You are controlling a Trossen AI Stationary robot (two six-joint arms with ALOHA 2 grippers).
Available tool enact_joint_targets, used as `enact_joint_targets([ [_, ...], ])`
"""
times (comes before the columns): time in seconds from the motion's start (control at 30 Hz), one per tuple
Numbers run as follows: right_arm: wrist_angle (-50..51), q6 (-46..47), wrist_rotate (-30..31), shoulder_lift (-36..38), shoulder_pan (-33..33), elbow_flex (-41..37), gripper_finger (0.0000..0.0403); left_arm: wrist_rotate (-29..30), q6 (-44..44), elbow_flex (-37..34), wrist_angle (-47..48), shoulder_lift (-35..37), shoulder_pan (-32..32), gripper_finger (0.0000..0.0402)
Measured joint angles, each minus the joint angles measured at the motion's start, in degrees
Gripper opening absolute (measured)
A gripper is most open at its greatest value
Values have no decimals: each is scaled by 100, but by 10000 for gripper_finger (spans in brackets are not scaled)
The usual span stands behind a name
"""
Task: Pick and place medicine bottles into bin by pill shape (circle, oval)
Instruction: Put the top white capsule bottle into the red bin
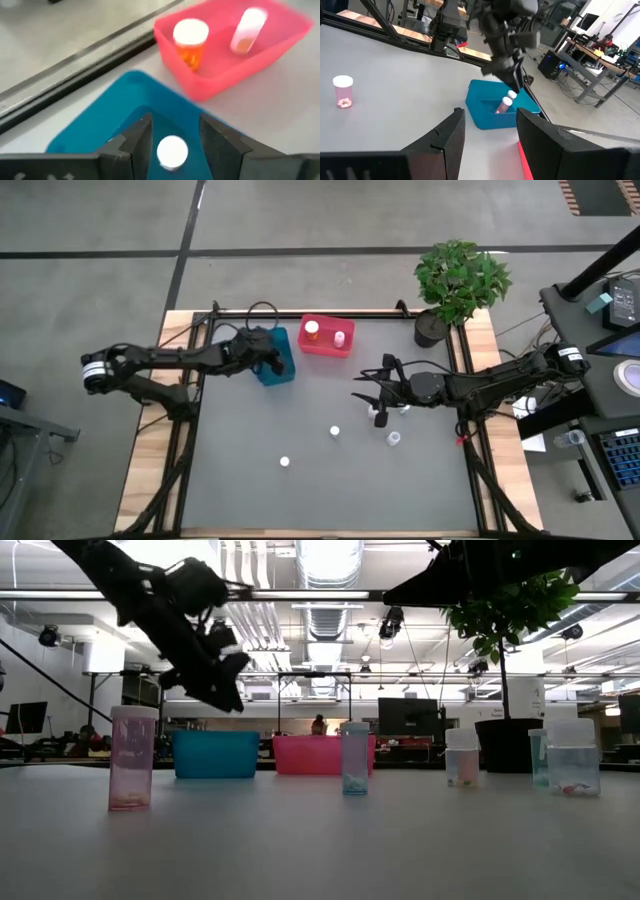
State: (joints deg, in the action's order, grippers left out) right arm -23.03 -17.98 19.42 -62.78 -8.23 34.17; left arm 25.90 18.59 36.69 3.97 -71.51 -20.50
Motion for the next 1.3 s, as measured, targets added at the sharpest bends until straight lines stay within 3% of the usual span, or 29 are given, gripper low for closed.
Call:
enact_joint_targets([
  [0.17, 0, -2, -1, 0, 0, 0, 166, -704, 21, -1, -95, 624, 181, 142],
  [0.3, 0, -2, 0, 0, 0, 0, 166, -1209, -106, -42, -564, 919, 718, 142],
  [0.53, -196, -2, -3, 0, 2, 0, 166, -1241, -1031, -39, -1589, 973, 2044, 142],
  [0.73, -293, 29, -6, 0, 0, 66, 166, -1242, -1804, -39, -1714, 984, 2698, 142],
  [1.03, 166, 158, -52, 0, 0, 387, 166, -1236, -2484, -42, -1655, 1043, 2832, 142],
  [1.3, 1722, 424, -56, 0, 0, 1045, 166, -1203, -3546, -39, -1648, 1335, 2807, 142],
])
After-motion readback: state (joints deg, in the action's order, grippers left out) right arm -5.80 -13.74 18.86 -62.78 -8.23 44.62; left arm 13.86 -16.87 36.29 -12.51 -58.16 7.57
